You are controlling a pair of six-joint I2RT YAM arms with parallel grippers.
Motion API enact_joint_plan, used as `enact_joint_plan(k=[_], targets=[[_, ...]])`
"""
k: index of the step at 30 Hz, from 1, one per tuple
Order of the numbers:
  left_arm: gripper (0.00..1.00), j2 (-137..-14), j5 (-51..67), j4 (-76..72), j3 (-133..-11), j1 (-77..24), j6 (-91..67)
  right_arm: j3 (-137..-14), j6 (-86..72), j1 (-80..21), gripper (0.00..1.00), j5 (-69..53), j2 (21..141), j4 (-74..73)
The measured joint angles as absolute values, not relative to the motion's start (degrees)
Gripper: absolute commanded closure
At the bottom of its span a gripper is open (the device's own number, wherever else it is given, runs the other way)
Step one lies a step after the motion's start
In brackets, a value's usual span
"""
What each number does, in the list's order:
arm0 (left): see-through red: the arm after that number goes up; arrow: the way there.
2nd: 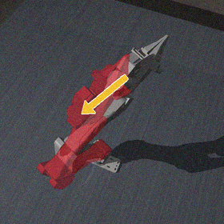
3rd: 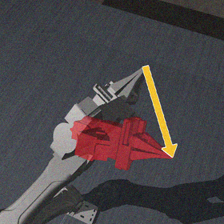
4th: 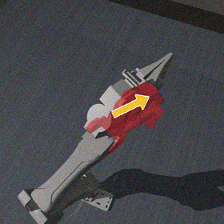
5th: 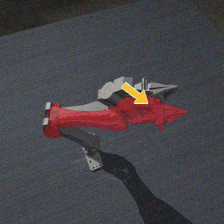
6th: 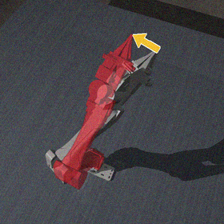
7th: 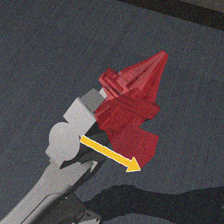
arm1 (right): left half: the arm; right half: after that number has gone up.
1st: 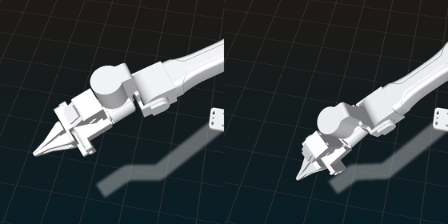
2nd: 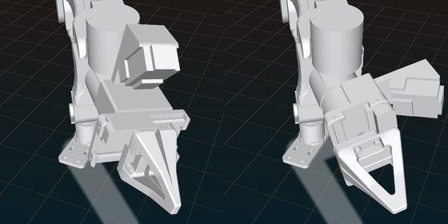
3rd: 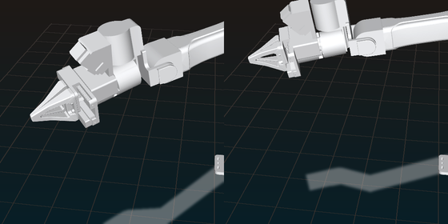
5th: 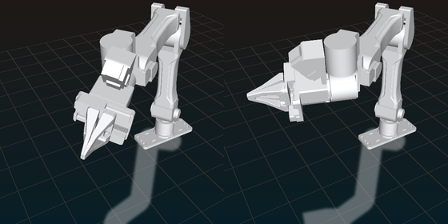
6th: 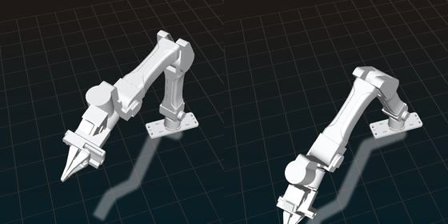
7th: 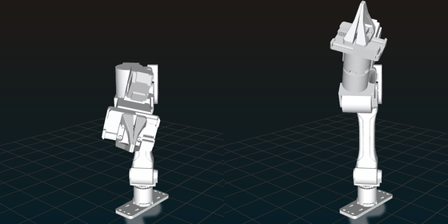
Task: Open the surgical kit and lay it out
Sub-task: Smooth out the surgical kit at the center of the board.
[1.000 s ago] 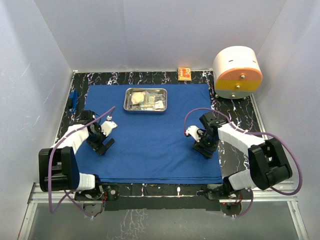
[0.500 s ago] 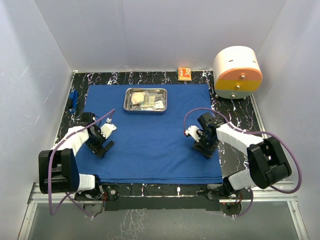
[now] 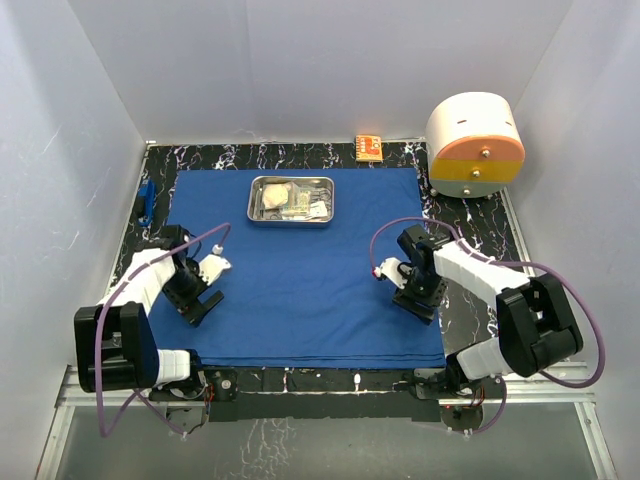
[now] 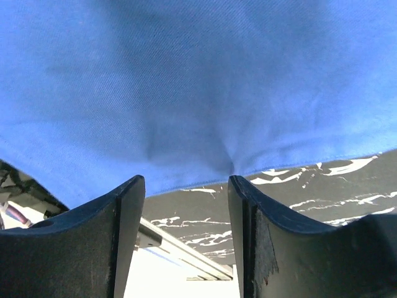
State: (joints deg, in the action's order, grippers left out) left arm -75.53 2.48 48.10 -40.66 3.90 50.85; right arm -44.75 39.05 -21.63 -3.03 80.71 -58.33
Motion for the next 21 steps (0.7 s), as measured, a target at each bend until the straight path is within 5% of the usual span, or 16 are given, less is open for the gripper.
enact_joint_plan(k=[7,21], targets=[[0.07,-73.2,12.3,51.4,-55.8,0.3,49.7,-51.1,38.7,-21.6,0.45,-5.6,77.1,-58.9],[0.1,-87.9,20.2,28.1,-64.4,-42.5,33.2,-53.4,27.4,-15.8,0.5,-4.6,87.1,-48.0]])
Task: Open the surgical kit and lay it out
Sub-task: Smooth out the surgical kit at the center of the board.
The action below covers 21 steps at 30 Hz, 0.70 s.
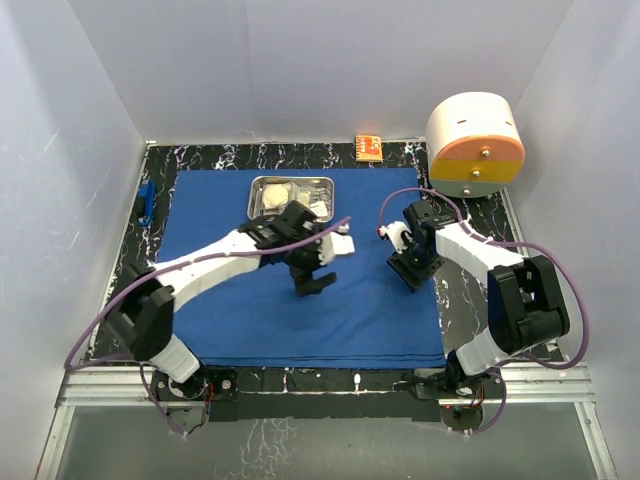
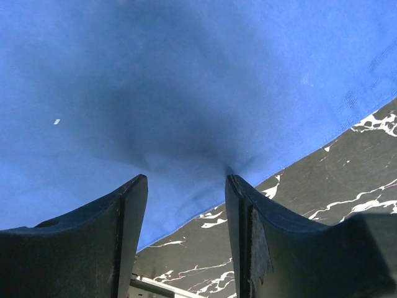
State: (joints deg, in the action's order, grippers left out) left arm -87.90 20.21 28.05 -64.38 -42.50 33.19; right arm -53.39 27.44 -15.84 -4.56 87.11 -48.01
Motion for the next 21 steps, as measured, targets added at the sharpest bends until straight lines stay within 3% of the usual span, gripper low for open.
enact_joint_plan(k=[12,21], targets=[[0.14,-107.9,20.1,12.7,-68.1,-57.5,29.9,-50.2,28.9,-14.1,0.55,-1.3,89.1,-50.1],[0.14,-107.9,19.8,10.5,-66.3,-59.7,30.7,-49.2,32.1,-12.5,0.55,-0.2,89.1,-55.1]])
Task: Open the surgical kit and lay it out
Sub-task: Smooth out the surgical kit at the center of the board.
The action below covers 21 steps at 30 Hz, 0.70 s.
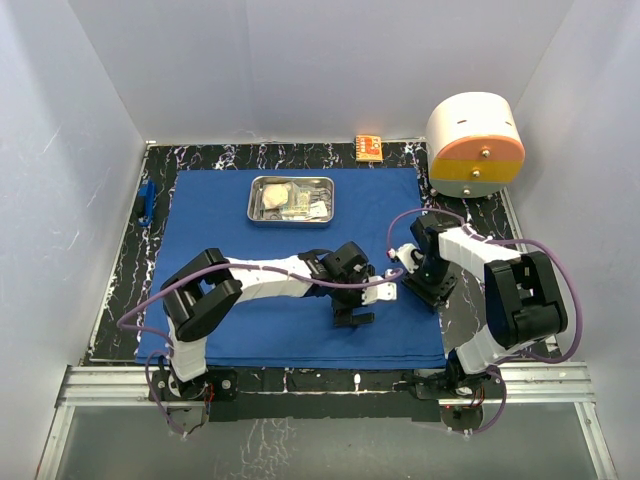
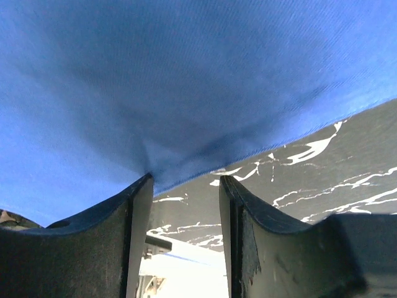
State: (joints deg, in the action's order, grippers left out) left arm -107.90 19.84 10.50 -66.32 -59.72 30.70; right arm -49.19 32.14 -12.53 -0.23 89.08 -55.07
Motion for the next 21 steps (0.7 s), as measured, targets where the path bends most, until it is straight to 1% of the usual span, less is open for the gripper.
enact_joint_plan(k=[7,11,14,21], targets=[[0.1,-107.5,19.7,12.4,-66.6,-61.8,31.0,-50.0,33.8,-10.4,0.55,1.2,87.9,-59.2],[0.1,-109.7,19.8,17.5,-71.8,-63.0,30.9,-55.5,33.6,-8.7,0.56,-1.0,87.8,-59.9],[0.09,-111.8,20.6,19.3,-77.1,-63.6,30.6,-59.3,31.7,-8.2,0.56,-3.3,87.8,-57.7],[0.1,-115.7,22.4,18.9,-86.1,-63.9,29.7,-60.4,26.6,-8.2,0.59,-7.9,88.7,-50.6]])
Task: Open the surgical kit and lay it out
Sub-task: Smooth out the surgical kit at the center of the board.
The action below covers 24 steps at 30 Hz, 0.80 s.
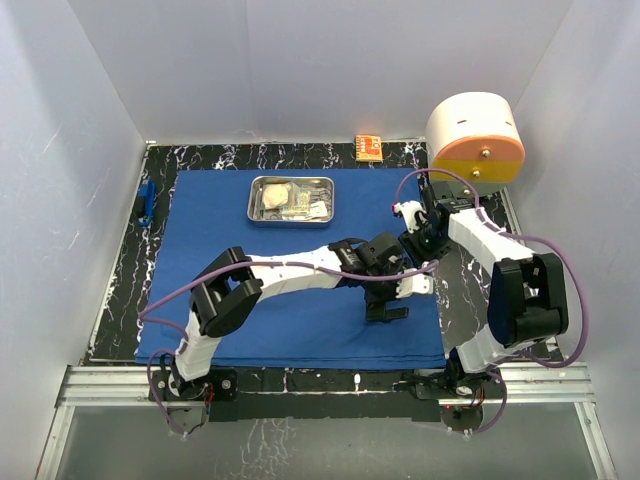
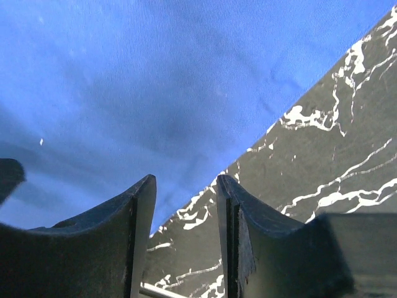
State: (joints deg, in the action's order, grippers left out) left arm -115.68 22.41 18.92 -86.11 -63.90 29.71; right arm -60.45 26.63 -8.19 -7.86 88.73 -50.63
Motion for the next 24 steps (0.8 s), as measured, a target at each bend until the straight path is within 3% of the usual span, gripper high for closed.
enact_joint_plan(k=[7,24], targets=[[0.11,-122.0,23.2,16.8,-87.4,-63.9,29.0,-60.1,25.1,-8.2,0.6,-9.9,91.7,-45.6],[0.11,-119.8,25.1,6.9,-80.7,-65.9,25.2,-52.8,28.7,-6.9,0.63,-9.2,91.3,-42.9]])
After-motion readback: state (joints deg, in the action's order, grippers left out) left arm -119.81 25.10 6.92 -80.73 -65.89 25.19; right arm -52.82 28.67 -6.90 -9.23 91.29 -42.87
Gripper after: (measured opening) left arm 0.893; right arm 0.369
